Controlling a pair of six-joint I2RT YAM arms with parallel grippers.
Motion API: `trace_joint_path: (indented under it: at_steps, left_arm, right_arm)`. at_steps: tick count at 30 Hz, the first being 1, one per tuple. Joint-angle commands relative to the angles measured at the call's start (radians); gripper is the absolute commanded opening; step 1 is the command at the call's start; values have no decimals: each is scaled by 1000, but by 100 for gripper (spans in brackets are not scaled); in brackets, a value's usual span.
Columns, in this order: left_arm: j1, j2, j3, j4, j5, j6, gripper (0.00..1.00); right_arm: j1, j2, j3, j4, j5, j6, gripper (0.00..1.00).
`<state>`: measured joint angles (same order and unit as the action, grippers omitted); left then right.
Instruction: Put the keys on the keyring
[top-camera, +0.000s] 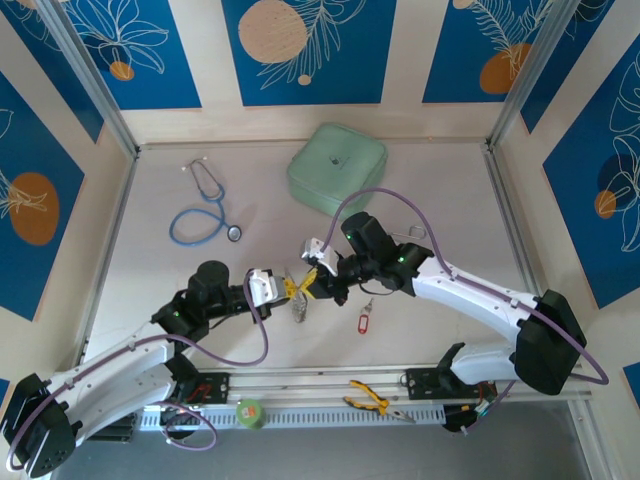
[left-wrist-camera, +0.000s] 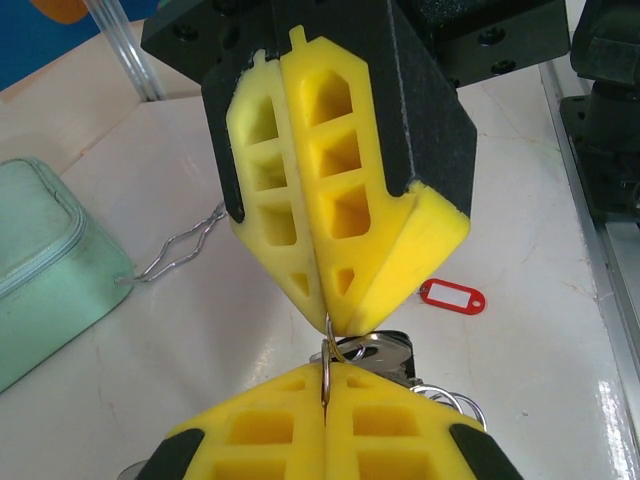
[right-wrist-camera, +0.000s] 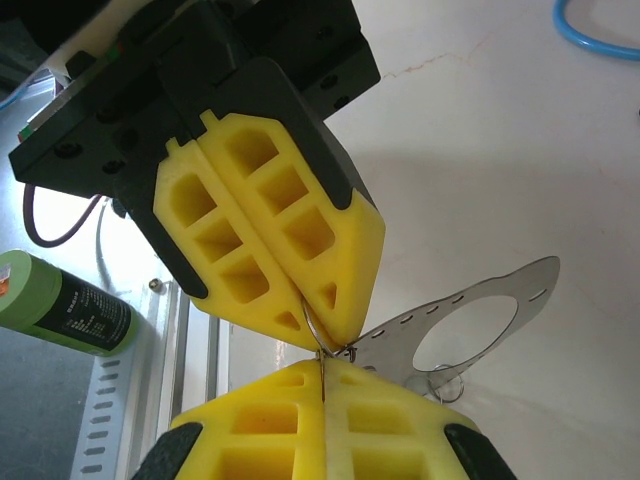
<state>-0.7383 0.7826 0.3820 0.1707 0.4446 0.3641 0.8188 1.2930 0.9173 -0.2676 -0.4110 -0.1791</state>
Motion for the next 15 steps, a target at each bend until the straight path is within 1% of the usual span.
trace_joint_path:
  at_steps: [1,7,15]
  left_arm:
    - [-9,-8,6,10,34,2,0]
    - [-10,-11,5,-2,37,20,0]
    - [-9,-17,10,-13,43,53,0]
  right_arm:
    - [4,10,35,19,13,8,0]
    - [-24,21,48,27,26,89,0]
    - [-30,55,71,2,89,129,0]
